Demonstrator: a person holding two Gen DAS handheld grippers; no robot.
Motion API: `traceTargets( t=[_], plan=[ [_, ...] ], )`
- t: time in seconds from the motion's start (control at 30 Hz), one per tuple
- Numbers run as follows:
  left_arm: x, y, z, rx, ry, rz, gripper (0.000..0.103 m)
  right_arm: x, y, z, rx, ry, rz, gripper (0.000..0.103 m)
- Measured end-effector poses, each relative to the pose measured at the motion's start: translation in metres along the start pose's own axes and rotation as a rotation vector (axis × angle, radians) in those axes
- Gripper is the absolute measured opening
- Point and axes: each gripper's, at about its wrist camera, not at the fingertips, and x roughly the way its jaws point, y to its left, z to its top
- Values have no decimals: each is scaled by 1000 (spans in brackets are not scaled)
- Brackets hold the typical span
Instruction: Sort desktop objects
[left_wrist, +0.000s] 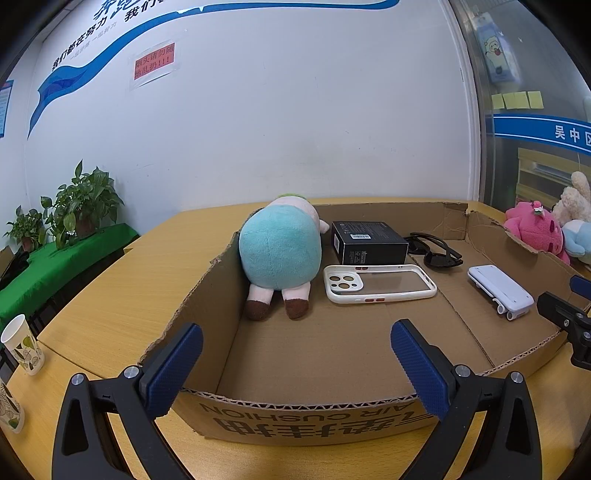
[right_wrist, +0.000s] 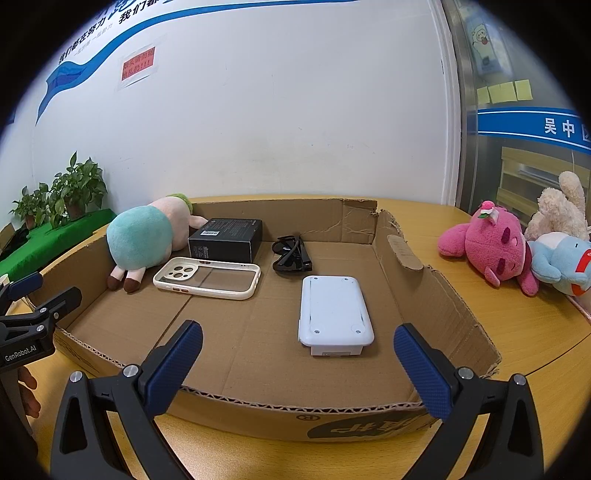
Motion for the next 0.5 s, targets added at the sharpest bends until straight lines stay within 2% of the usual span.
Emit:
traceTargets(
  t=[0.5],
  plan=[
    [1,0,1,0,0,-2,103,-1,0,0,0,1,0,103]
  ],
)
